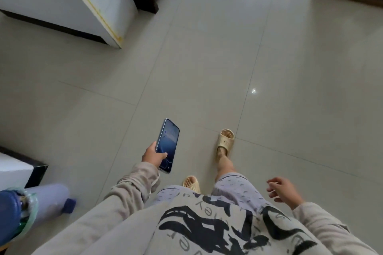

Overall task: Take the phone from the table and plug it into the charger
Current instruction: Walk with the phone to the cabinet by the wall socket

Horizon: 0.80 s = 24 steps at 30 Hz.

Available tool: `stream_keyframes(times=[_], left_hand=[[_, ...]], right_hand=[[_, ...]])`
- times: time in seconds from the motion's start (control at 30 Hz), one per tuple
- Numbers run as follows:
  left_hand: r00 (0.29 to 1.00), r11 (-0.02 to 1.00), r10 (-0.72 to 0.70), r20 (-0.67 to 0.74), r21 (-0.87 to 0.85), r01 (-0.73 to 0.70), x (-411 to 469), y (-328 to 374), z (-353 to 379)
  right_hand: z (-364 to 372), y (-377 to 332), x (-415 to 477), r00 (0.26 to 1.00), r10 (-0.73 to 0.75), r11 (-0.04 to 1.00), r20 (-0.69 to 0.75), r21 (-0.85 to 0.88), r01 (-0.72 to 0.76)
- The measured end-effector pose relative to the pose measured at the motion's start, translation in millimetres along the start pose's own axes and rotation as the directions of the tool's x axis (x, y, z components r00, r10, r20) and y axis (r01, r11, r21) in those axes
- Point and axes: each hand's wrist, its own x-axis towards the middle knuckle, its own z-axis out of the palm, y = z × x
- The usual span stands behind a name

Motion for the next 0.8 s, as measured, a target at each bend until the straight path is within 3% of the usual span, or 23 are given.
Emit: stream_keyframes(times=[0.17,0.37,0.6,0.8], left_hand=[[0.985,0.986,-0.166,-0.038,-0.015,0.166,22,53,21],[0.933,0.942,-0.336,-0.131,-0.055,0.331,44,103,39],[0.923,0.933,-0.359,-0.139,-0.038,0.357,94,163,42],[0.947,0.953,-0.302,-0.112,-0.051,0.298,166,263,26]], right_hand=[[-50,-100,42,0.998,-0.053,0.998,0.044,-0.025,0.054],[-105,-223,78,0.967,-0.217,0.955,0.137,-0.177,0.239],[-146,-326,116,0.937,-0.327,0.921,0.126,-0.179,0.346],[-164,-391,159,0.965,-0.248,0.949,0.090,-0.179,0.260]])
